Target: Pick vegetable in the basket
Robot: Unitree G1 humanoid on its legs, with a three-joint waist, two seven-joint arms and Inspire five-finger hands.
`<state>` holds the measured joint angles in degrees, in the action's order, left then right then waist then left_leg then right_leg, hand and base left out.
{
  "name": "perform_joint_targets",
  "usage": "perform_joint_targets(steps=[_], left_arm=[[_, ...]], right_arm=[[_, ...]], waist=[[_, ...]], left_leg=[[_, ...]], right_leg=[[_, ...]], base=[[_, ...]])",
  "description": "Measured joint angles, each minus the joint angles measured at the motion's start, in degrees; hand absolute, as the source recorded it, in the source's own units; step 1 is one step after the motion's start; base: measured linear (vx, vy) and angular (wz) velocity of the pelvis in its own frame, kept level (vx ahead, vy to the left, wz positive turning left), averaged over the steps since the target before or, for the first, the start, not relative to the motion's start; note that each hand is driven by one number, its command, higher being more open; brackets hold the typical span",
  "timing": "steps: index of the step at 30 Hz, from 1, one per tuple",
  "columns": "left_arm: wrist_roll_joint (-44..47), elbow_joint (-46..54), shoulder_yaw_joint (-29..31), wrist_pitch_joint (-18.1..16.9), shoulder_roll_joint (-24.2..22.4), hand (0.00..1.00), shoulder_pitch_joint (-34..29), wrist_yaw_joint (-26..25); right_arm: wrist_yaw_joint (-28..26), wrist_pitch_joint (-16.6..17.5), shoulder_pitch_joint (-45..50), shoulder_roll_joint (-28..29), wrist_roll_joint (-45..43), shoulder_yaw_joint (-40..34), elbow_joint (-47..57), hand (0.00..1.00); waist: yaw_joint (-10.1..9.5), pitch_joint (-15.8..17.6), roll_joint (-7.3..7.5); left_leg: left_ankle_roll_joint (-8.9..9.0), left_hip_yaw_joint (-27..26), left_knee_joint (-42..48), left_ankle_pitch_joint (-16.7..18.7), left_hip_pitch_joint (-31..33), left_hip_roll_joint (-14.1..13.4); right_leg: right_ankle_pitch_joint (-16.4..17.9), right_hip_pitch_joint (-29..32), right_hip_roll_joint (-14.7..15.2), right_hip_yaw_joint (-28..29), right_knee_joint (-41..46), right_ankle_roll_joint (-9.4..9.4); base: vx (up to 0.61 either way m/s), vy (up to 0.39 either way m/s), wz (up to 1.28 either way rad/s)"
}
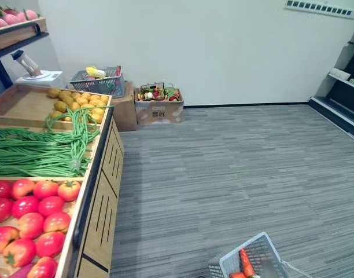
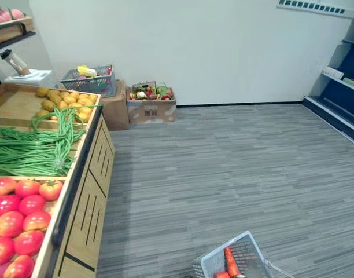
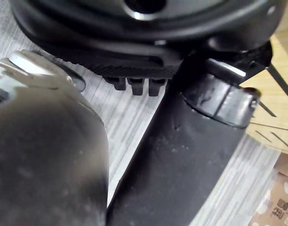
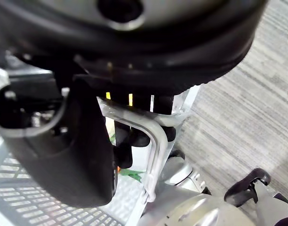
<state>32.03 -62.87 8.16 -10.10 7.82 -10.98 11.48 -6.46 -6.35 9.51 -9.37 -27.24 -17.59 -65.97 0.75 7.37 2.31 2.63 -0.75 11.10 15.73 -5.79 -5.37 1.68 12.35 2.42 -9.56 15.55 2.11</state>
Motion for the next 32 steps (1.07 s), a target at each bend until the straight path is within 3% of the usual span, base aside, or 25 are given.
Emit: perform_joint_targets(steps=[3,5,7,8,10,12,13,14,16,19,26,32], left_arm=[[1.3,0.5,0.0,0.5,-0.7,1.00,1.3,0.5],[1.3,0.8,0.0,0.5,-0.9,1.00,2.5,0.8],[2.1,1.2,0.3,-0.4,-1.6,1.00,3.0,0.9],[2.6,1.3,0.2,-0.5,-1.7,1.00,2.7,0.9],[2.7,1.5,0.0,-0.7,-1.9,1.00,2.6,1.0],[2.6,1.7,-0.1,-0.7,-1.9,1.00,2.8,1.3],[2.4,1.7,-0.6,-0.8,-2.1,1.00,2.9,1.5],[2.1,1.6,-1.0,-0.8,-2.3,1.00,2.9,1.5],[1.9,1.3,-1.3,-0.6,-1.8,1.00,2.6,1.4],[1.6,0.6,-2.9,-0.4,-1.2,1.00,2.9,1.1],[1.0,-0.5,-2.8,-0.3,-0.1,1.00,2.9,0.8],[1.1,-1.6,-2.9,-0.3,0.0,1.00,3.3,1.0]], right_arm=[[0.0,-1.1,0.4,0.1,0.1,-1.5,0.0,0.00],[-0.2,-1.2,0.1,0.3,0.2,-1.3,0.1,0.00],[-0.6,-1.7,-0.6,-0.2,0.5,0.2,0.0,0.00],[-0.6,-2.2,-0.7,-0.5,0.7,1.0,-0.1,0.00],[-0.6,-2.2,-0.9,-0.7,0.7,1.0,0.0,0.00],[-0.8,-2.2,-0.9,-0.8,0.7,1.0,0.2,0.00],[-0.8,-2.2,-0.9,-1.2,0.7,1.3,0.2,0.00],[-0.7,-2.2,-0.9,-1.7,0.7,1.3,0.0,0.00],[-0.6,-2.2,-0.7,-1.2,0.1,1.2,0.0,0.00],[-0.6,-2.4,-0.6,-1.5,0.4,0.9,-0.1,0.00],[-0.8,-2.4,-0.8,0.6,0.7,-1.6,-0.1,0.00],[-1.3,-2.3,-2.6,2.1,2.4,-1.5,-0.1,0.00]], waist=[[-0.27,-1.0,-1.93],[-0.40,-0.9,-1.26],[-1.28,0.5,-1.17],[-1.34,0.8,-0.91],[-1.52,0.8,-0.81],[-1.54,0.8,-0.77],[-1.58,0.7,-1.43],[-1.64,0.7,-1.95],[-1.53,0.3,-0.74],[-0.67,0.2,-0.05],[-0.64,-0.9,1.16],[-0.48,-0.9,1.15]], left_leg=[[2.71,1.6,1.3,-0.3,-0.7,-3.4],[3.40,1.6,11.3,-0.8,3.6,-3.6],[4.19,1.5,27.3,-0.6,9.5,-4.6],[4.66,0.4,27.4,0.6,10.5,-4.6],[4.47,-2.5,21.7,1.3,11.1,-4.7],[3.66,-4.3,10.8,-0.8,11.9,-4.0],[3.35,-4.5,5.5,-7.8,12.6,-3.9],[3.03,-4.2,3.7,-12.1,12.1,-3.2],[2.13,-4.3,-2.5,-14.4,8.9,-0.6],[0.50,-3.6,-10.7,-17.7,5.4,2.9],[-0.09,-3.4,-15.2,-18.7,2.9,4.0],[0.24,-4.8,-16.4,-19.4,2.4,3.7]], right_leg=[[2.2,-2.1,-2.9,-2.8,-0.5,-3.25],[3.1,-4.0,-3.0,-3.5,-1.6,-4.08],[3.9,-9.3,-3.7,-3.3,-3.6,-5.38],[4.2,-11.6,-3.6,-3.4,-4.3,-5.29],[4.3,-14.0,-3.1,-3.4,-6.0,-5.23],[4.5,-15.7,-2.0,-3.9,-7.5,-4.25],[5.2,-16.0,-1.8,-4.3,-7.3,-3.06],[6.0,-16.8,-1.3,-4.3,-7.0,-2.05],[6.9,-17.1,1.2,-4.6,-6.9,-0.63],[7.9,-17.5,4.0,-6.0,-7.0,1.06],[7.5,-18.5,4.7,-6.1,-7.9,2.09],[7.4,-18.4,4.3,-5.0,-8.8,2.13]], base=[[0.33,-0.202,0.36],[0.33,-0.180,0.25],[0.35,-0.113,0.02],[0.28,-0.029,-0.04],[0.16,0.028,0.00],[0.17,0.063,0.12],[0.24,0.151,0.15],[0.25,0.161,0.16],[0.21,0.111,0.19],[0.19,0.108,0.28],[0.08,0.045,0.05],[-0.03,-0.021,-0.10]])
